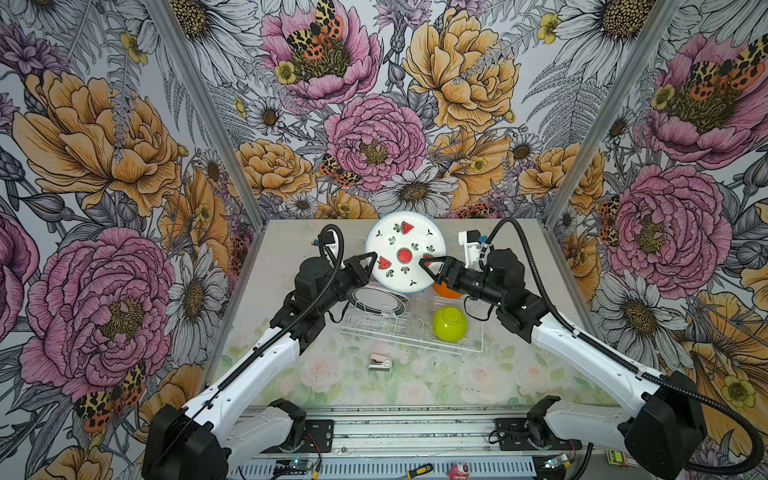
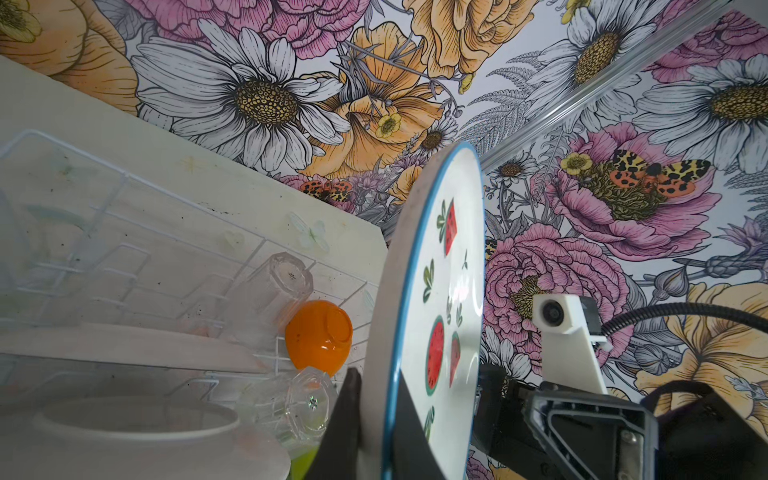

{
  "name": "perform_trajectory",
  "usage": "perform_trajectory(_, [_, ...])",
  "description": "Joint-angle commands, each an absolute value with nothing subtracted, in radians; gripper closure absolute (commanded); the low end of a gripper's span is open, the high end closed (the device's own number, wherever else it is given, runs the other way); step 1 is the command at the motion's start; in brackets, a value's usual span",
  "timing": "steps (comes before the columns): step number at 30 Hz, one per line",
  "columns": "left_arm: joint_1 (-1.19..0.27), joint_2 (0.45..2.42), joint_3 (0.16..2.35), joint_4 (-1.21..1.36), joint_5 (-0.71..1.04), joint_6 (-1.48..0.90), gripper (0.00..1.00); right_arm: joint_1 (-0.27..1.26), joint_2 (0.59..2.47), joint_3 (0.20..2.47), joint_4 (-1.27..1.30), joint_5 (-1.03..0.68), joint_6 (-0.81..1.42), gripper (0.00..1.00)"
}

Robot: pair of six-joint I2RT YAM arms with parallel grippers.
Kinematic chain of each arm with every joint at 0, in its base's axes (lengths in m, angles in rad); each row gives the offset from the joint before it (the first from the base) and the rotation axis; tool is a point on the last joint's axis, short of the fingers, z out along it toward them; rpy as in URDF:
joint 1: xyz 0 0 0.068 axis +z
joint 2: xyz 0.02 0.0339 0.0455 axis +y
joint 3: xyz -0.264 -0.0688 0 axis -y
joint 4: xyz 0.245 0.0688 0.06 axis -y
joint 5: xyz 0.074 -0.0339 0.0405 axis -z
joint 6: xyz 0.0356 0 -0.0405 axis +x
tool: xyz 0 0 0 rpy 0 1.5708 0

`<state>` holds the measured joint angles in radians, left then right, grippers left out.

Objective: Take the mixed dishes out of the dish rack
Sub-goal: 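Close the left gripper on the watermelon plate rim while the right gripper releases it, then carry the watermelon plate with the left gripper to the table beside the rack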

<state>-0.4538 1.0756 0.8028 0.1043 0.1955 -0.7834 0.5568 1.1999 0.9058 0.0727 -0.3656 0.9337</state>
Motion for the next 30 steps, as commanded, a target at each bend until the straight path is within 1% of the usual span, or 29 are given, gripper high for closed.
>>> perform_trajectory(1, [-0.424, 1.074, 0.808, 0.153, 0.208, -0.768, 1.00, 0.559, 1.145, 0.910, 0.160, -0.354, 0.895, 0.16])
perform_trajectory(18, [-0.317, 1.079, 0.809, 0.195, 0.271, -0.814, 1.00, 0.540, 1.141, 0.898, 0.120, -0.320, 0.856, 0.17])
perform_trajectory(25, [-0.212, 1.061, 0.798, 0.237, 0.298, -0.870, 1.00, 0.526, 1.138, 0.902, 0.096, -0.335, 0.849, 0.17])
perform_trajectory(30, [-0.119, 1.055, 0.798, 0.231, 0.259, -0.903, 1.00, 0.519, 1.140, 0.898, 0.075, -0.351, 0.848, 0.17])
